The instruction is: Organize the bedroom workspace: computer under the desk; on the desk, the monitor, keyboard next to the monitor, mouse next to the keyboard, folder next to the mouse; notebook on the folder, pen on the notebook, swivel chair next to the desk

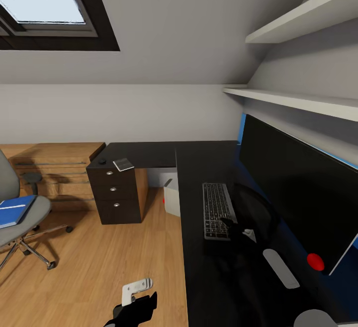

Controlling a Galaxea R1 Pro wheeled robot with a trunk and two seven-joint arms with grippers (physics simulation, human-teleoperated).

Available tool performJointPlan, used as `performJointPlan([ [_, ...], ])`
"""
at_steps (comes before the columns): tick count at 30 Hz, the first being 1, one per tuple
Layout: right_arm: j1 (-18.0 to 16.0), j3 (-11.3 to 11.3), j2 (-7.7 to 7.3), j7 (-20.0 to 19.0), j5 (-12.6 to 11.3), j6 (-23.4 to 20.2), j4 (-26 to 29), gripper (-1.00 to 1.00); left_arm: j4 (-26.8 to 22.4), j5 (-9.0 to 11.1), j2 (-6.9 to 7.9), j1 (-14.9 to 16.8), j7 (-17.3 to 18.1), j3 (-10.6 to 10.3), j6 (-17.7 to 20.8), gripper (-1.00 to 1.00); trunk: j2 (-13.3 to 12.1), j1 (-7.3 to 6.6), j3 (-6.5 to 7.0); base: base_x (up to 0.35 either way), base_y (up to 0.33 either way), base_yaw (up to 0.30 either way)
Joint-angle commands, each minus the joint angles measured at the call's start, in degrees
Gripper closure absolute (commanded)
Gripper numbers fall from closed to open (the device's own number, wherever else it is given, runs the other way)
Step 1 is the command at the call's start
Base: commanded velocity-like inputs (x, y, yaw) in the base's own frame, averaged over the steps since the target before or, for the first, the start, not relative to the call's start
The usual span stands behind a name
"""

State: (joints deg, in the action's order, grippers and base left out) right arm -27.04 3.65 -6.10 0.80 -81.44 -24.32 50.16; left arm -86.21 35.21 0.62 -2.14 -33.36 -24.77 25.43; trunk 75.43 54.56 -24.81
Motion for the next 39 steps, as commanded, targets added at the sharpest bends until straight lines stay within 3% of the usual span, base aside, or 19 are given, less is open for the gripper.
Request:
performJointPlan([
  [1, -0.03, 0.13, -0.05, 0.08, -0.3, -0.03, 0.03, -1.0, -0.1, 0.47, 0.03, 0.03, -0.48, -0.1, 0.06, -1.0, 0.03, 0.0, -0.05, 0.0, 0.0, 0.0],
  [31, -0.03, 0.21, 0.12, -0.01, -0.36, -0.02, -0.22, -1.0, -0.1, 0.21, 0.11, 0.02, -0.56, -0.1, 0.06, -1.0, 0.03, 0.0, -0.05, -0.035, -0.026, 0.0],
  [39, 0.03, 0.21, 0.18, -0.04, -0.31, -0.02, -0.46, -1.0, -0.1, 0.34, 0.11, 0.03, -0.55, 0.01, 0.06, -1.0, 0.03, 0.0, -0.05, -0.228, -0.099, 0.0],
])
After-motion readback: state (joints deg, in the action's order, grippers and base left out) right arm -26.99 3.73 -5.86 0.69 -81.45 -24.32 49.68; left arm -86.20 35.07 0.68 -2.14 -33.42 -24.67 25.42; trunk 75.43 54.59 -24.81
